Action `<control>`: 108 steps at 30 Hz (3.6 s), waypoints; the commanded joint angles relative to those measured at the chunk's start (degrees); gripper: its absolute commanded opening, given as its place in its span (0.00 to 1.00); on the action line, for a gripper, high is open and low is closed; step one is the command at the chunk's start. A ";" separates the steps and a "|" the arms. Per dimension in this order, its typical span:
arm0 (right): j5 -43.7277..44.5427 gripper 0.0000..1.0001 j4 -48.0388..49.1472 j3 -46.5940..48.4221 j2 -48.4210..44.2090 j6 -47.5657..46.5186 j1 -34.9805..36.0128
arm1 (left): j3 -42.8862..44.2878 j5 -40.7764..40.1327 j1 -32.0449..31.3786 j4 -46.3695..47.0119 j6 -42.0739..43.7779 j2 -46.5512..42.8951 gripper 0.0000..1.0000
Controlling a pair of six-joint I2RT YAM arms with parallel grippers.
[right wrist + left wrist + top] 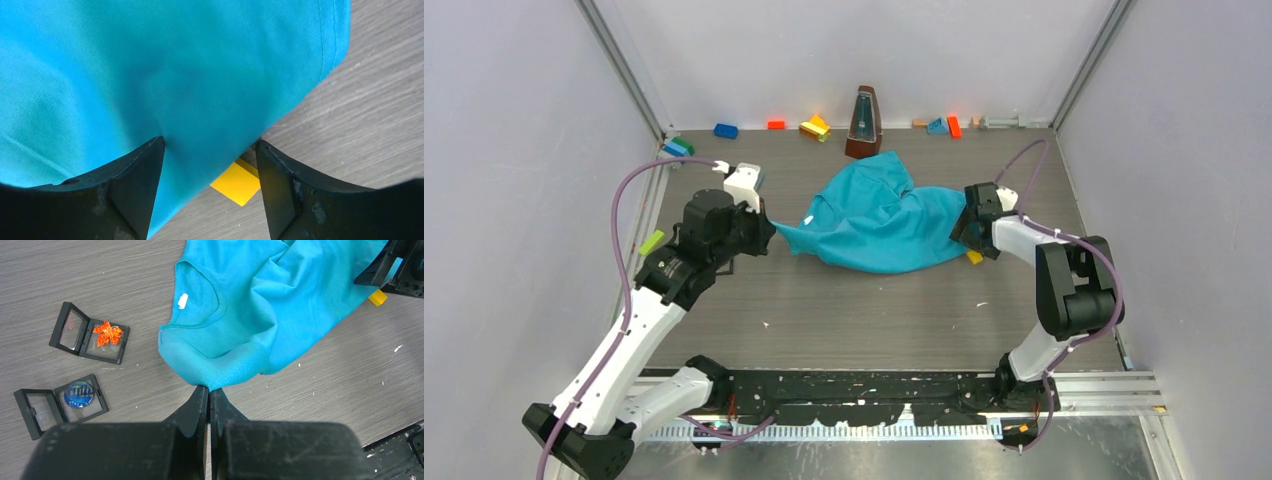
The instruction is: Pin the brooch onto the clothing
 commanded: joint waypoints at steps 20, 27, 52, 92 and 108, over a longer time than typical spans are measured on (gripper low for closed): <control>-3.93 0.00 -16.24 -3.39 -14.58 3.74 -0.63 | 0.30 15.67 1.21 2.95 -3.27 -7.04 0.00; -7.46 0.00 -27.66 -2.73 -32.82 5.11 -0.62 | 6.94 18.59 1.21 -4.51 -6.56 -12.82 0.00; 0.56 0.37 -27.23 29.35 -14.18 -7.06 -0.60 | 13.82 -0.83 1.23 -5.97 -1.46 -1.58 0.00; -16.37 0.45 -5.45 -13.17 -21.40 12.85 17.71 | -1.32 -0.31 1.29 -3.30 5.68 3.93 0.00; -14.73 0.02 -6.09 -12.00 -21.85 12.10 17.74 | -1.53 -0.58 1.29 -3.13 5.68 3.48 0.00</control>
